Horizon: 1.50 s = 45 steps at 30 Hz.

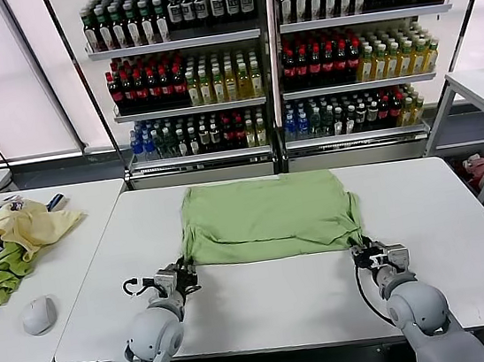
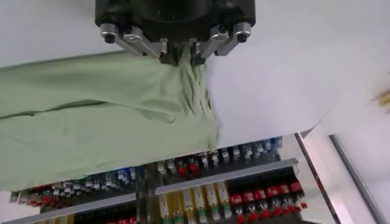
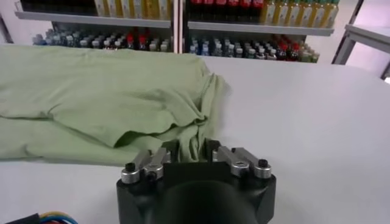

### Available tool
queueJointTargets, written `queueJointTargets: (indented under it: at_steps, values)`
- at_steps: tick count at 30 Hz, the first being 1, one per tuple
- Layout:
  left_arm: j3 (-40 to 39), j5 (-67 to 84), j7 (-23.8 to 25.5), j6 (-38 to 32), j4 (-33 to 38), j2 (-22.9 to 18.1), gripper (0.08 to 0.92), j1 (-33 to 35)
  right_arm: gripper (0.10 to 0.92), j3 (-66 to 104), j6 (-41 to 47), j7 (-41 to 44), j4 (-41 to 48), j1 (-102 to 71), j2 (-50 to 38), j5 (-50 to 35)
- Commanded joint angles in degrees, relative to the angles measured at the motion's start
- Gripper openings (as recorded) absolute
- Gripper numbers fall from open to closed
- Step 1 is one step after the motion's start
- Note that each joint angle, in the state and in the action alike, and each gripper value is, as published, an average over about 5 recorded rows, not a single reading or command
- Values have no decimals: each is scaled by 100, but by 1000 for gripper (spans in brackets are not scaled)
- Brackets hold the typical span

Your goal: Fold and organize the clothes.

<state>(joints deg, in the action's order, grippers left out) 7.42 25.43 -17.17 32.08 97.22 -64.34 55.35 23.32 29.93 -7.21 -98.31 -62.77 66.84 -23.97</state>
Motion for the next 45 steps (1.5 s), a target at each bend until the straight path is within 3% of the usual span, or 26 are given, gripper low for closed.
queueJointTargets:
  at_steps: [1, 10, 22, 32, 36, 39, 45]
  values:
    - [170, 244, 38, -110, 473, 28, 130, 382, 176, 90, -71, 28, -205, -227, -39, -77]
    - [612, 268, 70, -194, 1525, 80, 104, 1534, 156, 666, -190, 83, -1323, -1362, -115, 36]
    - [1299, 104, 63, -206, 2865, -16, 104, 3399, 156, 1475, -576, 106, -2668, -3281, 158, 849]
    - [1592, -229, 76, -28, 3215, 44, 104, 3950, 156, 1658, -467, 93, -3346, -4127, 392, 1404]
    - [1704, -280, 127, 56, 3454, 70, 131, 4001, 221, 1641, -546, 82, -3528, -3944, 320, 1328]
    - [1833, -263, 143, 43, 3602, 129, 206, 3901, 306, 1607, -579, 25, -3624, -3597, 239, 1122]
    - [1825, 127, 108, -189, 3291, 371, 361, 3050, 478, 1314, -362, -52, -3147, -2352, -113, 648]
